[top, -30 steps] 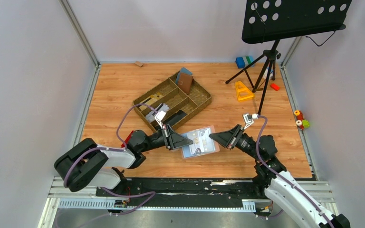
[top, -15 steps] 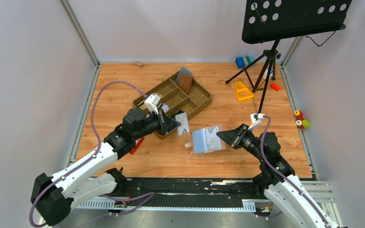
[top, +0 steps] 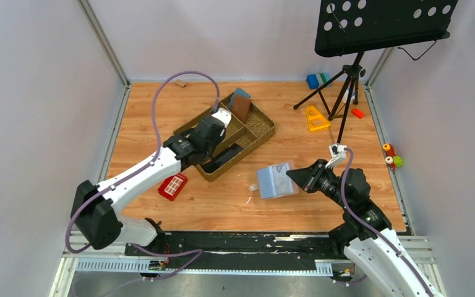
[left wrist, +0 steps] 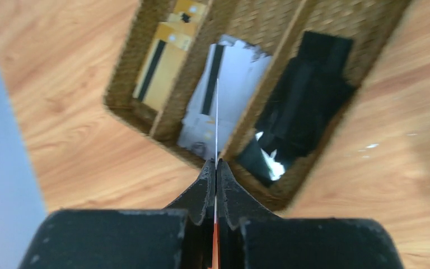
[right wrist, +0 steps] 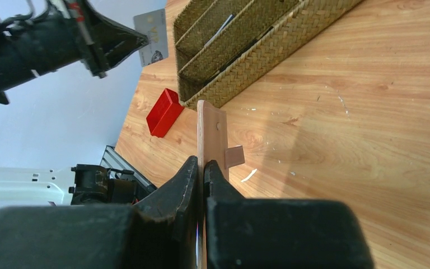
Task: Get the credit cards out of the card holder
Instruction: Place the credit card in the storage box.
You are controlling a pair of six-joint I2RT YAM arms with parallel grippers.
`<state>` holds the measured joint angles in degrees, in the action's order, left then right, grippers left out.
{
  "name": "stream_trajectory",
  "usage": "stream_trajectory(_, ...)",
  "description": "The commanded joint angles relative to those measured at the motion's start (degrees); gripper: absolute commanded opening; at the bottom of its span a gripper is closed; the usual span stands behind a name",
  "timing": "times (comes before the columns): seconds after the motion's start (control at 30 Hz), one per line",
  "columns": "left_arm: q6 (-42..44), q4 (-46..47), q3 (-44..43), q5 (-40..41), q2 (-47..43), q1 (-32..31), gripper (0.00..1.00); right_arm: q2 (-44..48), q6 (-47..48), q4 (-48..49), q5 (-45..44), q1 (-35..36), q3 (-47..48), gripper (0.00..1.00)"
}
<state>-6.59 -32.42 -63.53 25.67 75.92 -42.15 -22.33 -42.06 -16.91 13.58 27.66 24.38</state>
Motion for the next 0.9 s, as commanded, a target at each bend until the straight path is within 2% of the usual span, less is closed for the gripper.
stream_trajectory(0.0, 13.8, 2.1, -3.7, 11.6, 4.5, -0.7, 0.0, -1.1, 3.5, 1.1, 0.6, -0.2, 4.4, 0.0)
stream_trajectory(0.23, 25.4, 2.9, -6.7, 15.4, 16.1, -0.7, 0.0, -3.5, 5.4, 2.3, 1.8, -0.2, 4.8, 0.0)
stream_trajectory(0.43, 28.0, 5.3, -9.3, 17.0, 25.1, -0.6, 0.0, -4.9, 5.8, 4.7, 2.1, -0.2, 3.9, 0.0)
stream_trajectory(0.67, 30.8, 5.6, -13.1, 22.7, 31.7, -0.7, 0.01, -4.9, 5.4, 4.6, 2.0, -0.3, 3.1, 0.0)
stream_trajectory(0.73, 29.3, 4.8, -13.7, 22.7, 31.9, -0.7, 0.07, -4.6, 5.5, 4.0, 1.3, -0.2, 3.0, 0.0)
stream_trajectory(0.8, 26.2, 2.5, -15.1, 24.3, 31.9, -0.7, 0.3, -4.4, 6.0, 3.5, 0.5, -0.2, 2.9, 0.0)
stream_trajectory(0.87, 21.8, -1.0, -16.9, 24.6, 31.1, -0.7, 0.39, -4.5, 6.1, 3.5, -0.6, -0.2, 2.3, 0.0)
